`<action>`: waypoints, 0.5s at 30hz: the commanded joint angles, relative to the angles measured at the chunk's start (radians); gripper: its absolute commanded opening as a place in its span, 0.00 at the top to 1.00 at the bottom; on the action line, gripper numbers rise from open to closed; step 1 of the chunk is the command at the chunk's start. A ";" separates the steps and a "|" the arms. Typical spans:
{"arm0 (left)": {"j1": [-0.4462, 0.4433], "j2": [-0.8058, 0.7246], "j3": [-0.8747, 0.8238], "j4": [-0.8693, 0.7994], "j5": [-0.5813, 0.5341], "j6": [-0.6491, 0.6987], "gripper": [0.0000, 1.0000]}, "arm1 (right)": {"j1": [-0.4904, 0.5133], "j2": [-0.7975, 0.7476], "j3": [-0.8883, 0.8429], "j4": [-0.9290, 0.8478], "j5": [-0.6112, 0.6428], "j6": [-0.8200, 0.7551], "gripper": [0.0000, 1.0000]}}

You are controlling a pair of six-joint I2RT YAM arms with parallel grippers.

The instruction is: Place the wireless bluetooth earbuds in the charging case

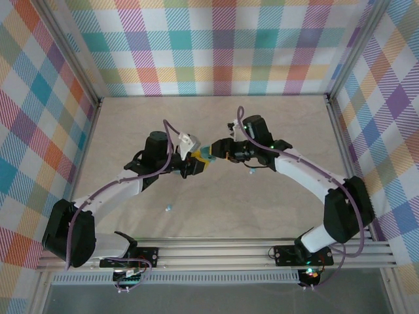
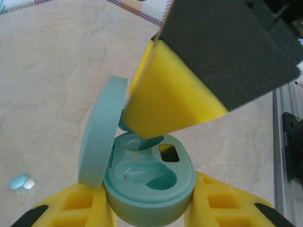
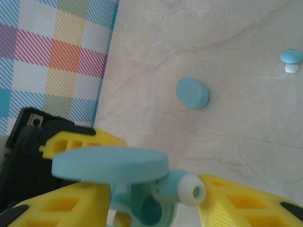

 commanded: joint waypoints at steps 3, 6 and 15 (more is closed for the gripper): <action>-0.017 0.010 0.001 0.017 0.023 0.029 0.98 | 0.004 0.041 -0.004 0.110 -0.026 0.044 0.59; -0.017 0.009 0.000 0.009 0.020 0.036 0.98 | 0.003 0.054 0.001 0.098 -0.015 0.034 0.74; -0.011 0.006 0.002 -0.057 -0.035 0.051 0.98 | -0.005 -0.014 -0.006 -0.038 0.026 -0.049 0.86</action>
